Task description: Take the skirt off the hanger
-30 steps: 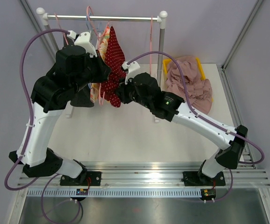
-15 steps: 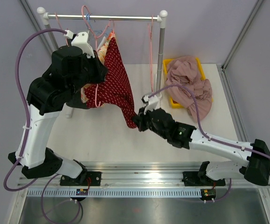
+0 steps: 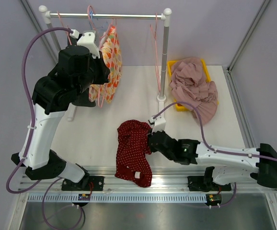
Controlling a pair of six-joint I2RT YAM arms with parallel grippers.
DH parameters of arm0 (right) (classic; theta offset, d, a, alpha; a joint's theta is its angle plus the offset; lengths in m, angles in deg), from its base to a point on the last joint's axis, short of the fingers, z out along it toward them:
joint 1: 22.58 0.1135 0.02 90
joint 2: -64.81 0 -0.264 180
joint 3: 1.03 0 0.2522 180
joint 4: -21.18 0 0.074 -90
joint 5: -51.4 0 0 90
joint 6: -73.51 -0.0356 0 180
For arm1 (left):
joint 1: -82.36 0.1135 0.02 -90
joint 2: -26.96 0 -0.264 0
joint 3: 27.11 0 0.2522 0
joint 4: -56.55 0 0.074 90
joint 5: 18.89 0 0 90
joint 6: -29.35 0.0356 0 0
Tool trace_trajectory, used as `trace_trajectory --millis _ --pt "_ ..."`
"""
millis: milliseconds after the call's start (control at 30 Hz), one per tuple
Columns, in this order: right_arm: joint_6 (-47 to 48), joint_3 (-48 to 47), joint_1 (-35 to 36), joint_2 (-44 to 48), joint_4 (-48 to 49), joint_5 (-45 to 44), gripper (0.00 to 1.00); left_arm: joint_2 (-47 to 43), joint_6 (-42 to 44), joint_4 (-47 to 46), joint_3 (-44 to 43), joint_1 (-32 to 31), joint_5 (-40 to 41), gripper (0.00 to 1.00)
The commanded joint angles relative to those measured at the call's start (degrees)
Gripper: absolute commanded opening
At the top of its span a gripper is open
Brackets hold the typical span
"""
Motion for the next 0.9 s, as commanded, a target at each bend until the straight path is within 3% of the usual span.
trace_trajectory --millis 0,133,333,500,667,867 --pt "3.9 -10.5 0.4 8.3 -6.7 -16.4 0.0 -3.8 2.0 -12.5 0.5 0.1 0.8 0.0" --pt "21.3 -18.7 0.3 14.0 -6.5 -26.8 0.0 -6.0 1.3 -13.5 8.4 0.0 -0.9 0.0" --pt "41.4 -33.3 -1.8 10.9 -2.2 -28.3 0.0 -9.2 -0.2 -17.7 17.2 -0.1 -1.7 0.0" --pt "44.0 -46.3 -13.2 3.6 -4.7 -20.3 0.0 -10.0 -1.0 -19.3 20.7 -0.1 -3.0 0.0" --pt "45.2 -60.2 -30.7 -4.6 -6.5 -8.7 0.0 -10.2 -0.9 -20.1 22.1 -0.1 -4.0 0.0" --pt "44.4 -79.6 -45.1 -21.9 -8.8 -0.7 0.0 -9.0 0.2 -21.3 22.4 -0.1 -5.1 0.0"
